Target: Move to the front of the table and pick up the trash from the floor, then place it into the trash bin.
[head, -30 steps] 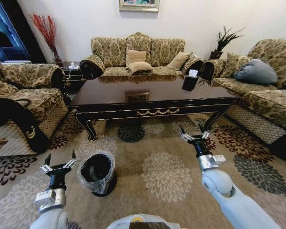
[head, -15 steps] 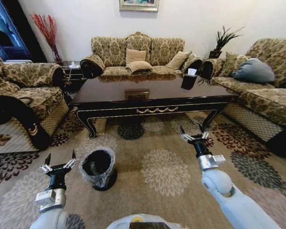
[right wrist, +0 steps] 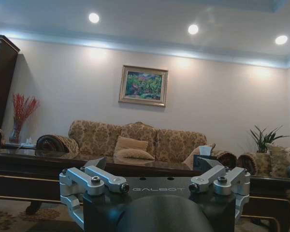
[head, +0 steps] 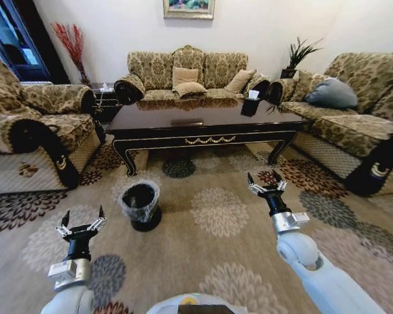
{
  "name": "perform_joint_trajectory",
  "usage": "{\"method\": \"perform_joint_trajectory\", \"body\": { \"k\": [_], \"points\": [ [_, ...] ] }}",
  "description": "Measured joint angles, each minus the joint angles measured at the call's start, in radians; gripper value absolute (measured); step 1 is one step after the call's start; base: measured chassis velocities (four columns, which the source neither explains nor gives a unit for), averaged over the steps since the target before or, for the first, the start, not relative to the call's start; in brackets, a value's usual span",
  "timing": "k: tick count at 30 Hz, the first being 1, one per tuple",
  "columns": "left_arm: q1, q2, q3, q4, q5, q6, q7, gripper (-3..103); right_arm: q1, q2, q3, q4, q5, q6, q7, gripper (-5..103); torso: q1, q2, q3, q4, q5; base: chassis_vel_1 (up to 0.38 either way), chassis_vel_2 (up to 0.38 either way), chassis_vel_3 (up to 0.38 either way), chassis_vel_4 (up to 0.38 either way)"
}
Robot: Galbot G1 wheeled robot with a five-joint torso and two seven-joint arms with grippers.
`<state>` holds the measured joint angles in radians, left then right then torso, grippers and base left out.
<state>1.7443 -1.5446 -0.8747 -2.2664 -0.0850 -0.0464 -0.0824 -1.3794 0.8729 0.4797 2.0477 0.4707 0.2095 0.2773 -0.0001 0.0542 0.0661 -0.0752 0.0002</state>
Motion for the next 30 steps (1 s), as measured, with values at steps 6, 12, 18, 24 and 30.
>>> {"method": "perform_joint_trajectory", "body": {
  "k": [6, 12, 18, 24, 30],
  "points": [
    [0.000, 0.000, 0.000, 0.000, 0.000, 0.000, 0.000, 100, 0.000, 0.000, 0.000, 0.000, 0.000, 0.000, 0.000, 100, 0.000, 0.000, 0.000, -0.0001, -0.0002, 0.366, -0.387, -0.360, 0.372],
    [0.000, 0.000, 0.000, 0.000, 0.000, 0.000, 0.000, 100, 0.000, 0.000, 0.000, 0.000, 0.000, 0.000, 0.000, 100, 0.000, 0.000, 0.000, -0.0001, -0.0002, 0.346, -0.342, -0.340, 0.348],
    [0.000, 0.000, 0.000, 0.000, 0.000, 0.000, 0.000, 100, 0.000, 0.000, 0.000, 0.000, 0.000, 0.000, 0.000, 100, 0.000, 0.000, 0.000, 0.0000, -0.0012, 0.345, -0.346, -0.349, 0.355],
    [0.000, 0.000, 0.000, 0.001, 0.000, 0.000, 0.000, 100, 0.000, 0.000, 0.000, 0.000, 0.000, 0.000, 0.000, 100, 0.000, 0.000, 0.000, 0.0000, -0.0006, 0.371, -0.354, -0.363, 0.363],
    [0.000, 0.000, 0.000, 0.001, 0.000, 0.000, 0.000, 100, 0.000, 0.000, 0.000, 0.000, 0.000, 0.000, 0.000, 100, 0.000, 0.000, 0.000, 0.0000, -0.0005, 0.336, -0.348, -0.352, 0.363]
  ]
}}
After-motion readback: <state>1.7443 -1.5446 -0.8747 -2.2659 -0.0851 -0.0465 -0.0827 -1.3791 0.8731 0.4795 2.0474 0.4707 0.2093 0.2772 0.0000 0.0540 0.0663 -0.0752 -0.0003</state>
